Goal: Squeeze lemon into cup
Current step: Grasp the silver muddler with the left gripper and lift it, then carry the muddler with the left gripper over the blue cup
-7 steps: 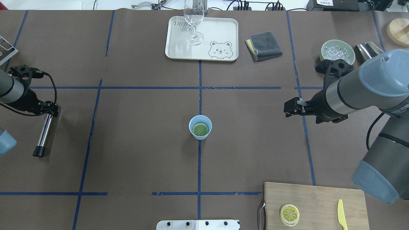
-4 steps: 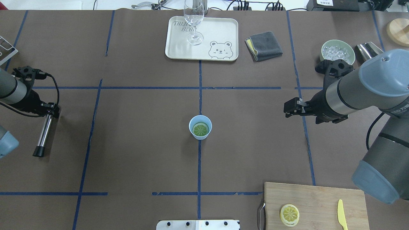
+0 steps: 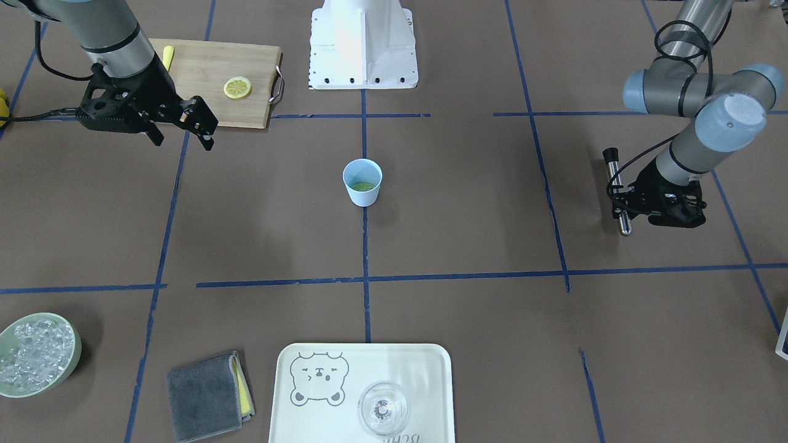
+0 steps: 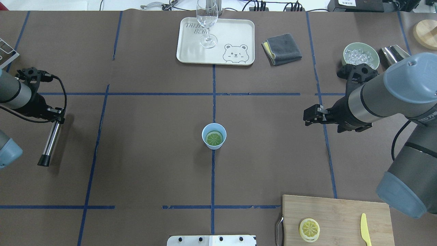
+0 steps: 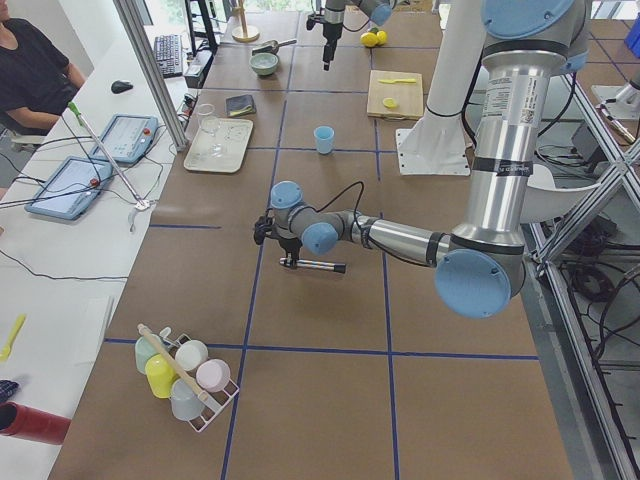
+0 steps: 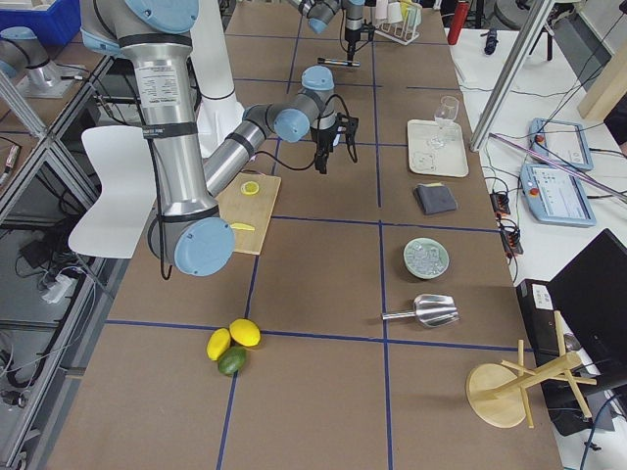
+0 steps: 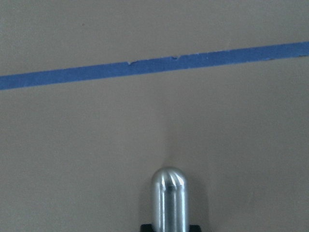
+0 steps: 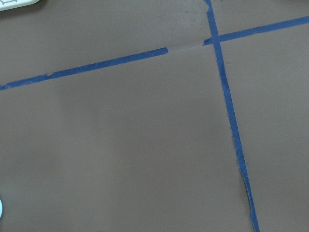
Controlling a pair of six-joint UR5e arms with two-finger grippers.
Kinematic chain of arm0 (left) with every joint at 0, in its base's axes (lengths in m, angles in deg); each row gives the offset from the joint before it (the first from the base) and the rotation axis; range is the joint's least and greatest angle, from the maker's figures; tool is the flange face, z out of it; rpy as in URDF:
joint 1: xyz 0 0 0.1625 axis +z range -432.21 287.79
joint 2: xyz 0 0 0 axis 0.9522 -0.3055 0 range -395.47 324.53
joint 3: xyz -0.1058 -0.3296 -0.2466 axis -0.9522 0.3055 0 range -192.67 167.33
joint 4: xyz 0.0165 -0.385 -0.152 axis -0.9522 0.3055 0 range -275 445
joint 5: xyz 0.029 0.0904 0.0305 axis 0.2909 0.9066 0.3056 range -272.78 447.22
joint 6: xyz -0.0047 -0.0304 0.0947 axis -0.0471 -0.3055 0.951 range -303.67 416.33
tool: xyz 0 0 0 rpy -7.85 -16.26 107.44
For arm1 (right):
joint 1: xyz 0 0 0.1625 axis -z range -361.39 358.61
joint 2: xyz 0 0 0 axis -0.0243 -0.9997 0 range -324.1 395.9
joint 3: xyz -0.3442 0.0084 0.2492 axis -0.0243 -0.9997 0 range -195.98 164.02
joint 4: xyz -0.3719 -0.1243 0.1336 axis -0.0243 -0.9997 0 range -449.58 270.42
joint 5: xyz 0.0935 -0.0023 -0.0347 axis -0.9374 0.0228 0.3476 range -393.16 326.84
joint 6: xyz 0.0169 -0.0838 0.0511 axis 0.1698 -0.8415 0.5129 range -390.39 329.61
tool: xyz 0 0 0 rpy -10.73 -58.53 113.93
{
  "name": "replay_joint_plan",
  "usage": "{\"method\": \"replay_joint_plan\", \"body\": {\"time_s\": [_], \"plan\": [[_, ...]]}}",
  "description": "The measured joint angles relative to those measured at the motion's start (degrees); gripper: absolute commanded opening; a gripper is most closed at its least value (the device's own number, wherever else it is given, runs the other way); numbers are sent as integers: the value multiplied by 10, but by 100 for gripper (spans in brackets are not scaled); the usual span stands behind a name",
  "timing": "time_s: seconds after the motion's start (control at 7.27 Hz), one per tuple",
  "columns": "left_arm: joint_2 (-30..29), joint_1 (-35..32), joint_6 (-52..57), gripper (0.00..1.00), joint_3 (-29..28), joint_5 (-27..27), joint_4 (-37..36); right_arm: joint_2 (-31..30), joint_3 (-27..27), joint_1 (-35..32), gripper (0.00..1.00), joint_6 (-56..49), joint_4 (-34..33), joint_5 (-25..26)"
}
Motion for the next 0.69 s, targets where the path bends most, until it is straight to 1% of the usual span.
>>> {"method": "replay_joint_plan", "body": {"time_s": [0.28,0.41,0.55,0.69], "plan": [[-12,0,-2,0,82,1,-27,2,2,0,100,1,0,-2],[-42,1,-2,0,124,2,-70,2,2,-1,100,1,0,-5],[-85,17,-2,0,159,8,-122,2,4,-1,100,1,0,-7],[-127,50,-10,0,179,35,-154,1,5,-1,100,1,0,-8]]}}
